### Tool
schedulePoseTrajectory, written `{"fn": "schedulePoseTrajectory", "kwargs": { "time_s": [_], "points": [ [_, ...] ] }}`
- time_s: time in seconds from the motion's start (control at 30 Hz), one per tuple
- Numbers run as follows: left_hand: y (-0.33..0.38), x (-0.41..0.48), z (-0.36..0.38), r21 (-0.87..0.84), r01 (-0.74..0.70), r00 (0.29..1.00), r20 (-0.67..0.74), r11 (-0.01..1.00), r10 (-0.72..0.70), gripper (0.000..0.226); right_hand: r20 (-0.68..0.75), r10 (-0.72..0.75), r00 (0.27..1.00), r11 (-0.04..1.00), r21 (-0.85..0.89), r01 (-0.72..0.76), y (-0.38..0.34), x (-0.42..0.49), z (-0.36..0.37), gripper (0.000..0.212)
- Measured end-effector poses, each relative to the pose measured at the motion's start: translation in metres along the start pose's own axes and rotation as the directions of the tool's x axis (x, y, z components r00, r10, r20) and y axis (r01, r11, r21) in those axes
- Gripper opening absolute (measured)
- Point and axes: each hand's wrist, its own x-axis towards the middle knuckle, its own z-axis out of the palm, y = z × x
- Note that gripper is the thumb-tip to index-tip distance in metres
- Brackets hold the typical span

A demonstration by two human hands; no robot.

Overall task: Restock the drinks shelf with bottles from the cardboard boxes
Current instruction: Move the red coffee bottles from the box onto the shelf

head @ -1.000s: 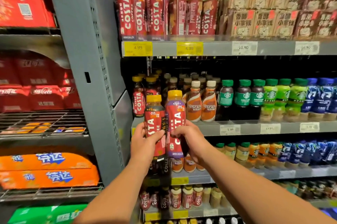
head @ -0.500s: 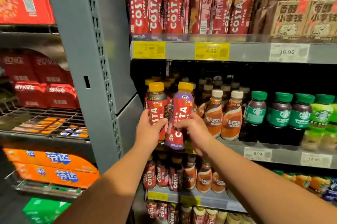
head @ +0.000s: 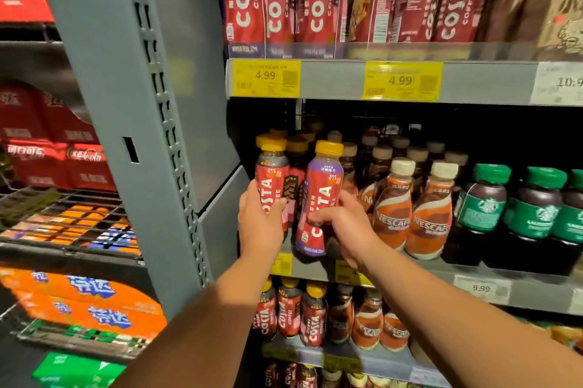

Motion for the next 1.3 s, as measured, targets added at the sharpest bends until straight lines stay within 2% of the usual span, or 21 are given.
{"fn": "schedulePoseTrajectory", "kwargs": {
  "time_s": [0.13, 0.43, 0.63, 0.73, 0.8, 0.97, 1.07, 1.3],
  "points": [
    [-0.009, 0.002, 0.005, -0.057, 0.029, 0.999, -0.021, 0.998, -0.030, 0.048, -0.008, 0.002, 1.000, 1.000, 0.010, -0.002, 0.002, 0.004, -0.002, 0.050],
    [-0.019, -0.002, 0.002, 0.005, 0.099, 0.991, -0.094, 0.995, -0.098, 0.051, -0.019, -0.009, 1.000, 0.999, 0.043, 0.010, 0.005, 0.004, 0.002, 0.046],
    [-0.018, -0.013, -0.002, -0.044, 0.170, 0.972, -0.159, 0.985, -0.174, 0.039, -0.037, -0.025, 0.999, 1.000, 0.012, 0.026, 0.006, 0.001, 0.004, 0.045],
    [-0.006, -0.027, -0.003, -0.044, 0.118, 0.975, -0.182, 0.992, -0.124, 0.031, -0.043, -0.029, 0.999, 0.999, -0.023, 0.028, 0.005, -0.002, 0.003, 0.046],
    [0.007, -0.035, -0.004, -0.063, 0.085, 0.986, -0.141, 0.994, -0.093, 0.030, -0.037, -0.034, 0.999, 0.998, -0.054, 0.032, 0.003, -0.006, 0.003, 0.048],
    [0.042, -0.041, -0.016, -0.252, 0.107, 0.992, 0.097, 0.962, -0.085, 0.030, -0.007, -0.072, 0.997, 0.994, -0.086, 0.072, -0.014, -0.020, 0.000, 0.045],
    [0.053, -0.044, -0.023, -0.332, 0.121, 0.982, 0.179, 0.935, -0.063, 0.019, 0.020, -0.096, 0.995, 0.986, -0.137, 0.098, -0.026, -0.027, 0.001, 0.040],
    [0.103, -0.054, -0.041, -0.468, 0.198, 0.967, 0.236, 0.861, -0.094, 0.021, 0.028, -0.176, 0.984, 0.970, -0.163, 0.179, -0.078, -0.058, -0.005, 0.043]
  ]
}}
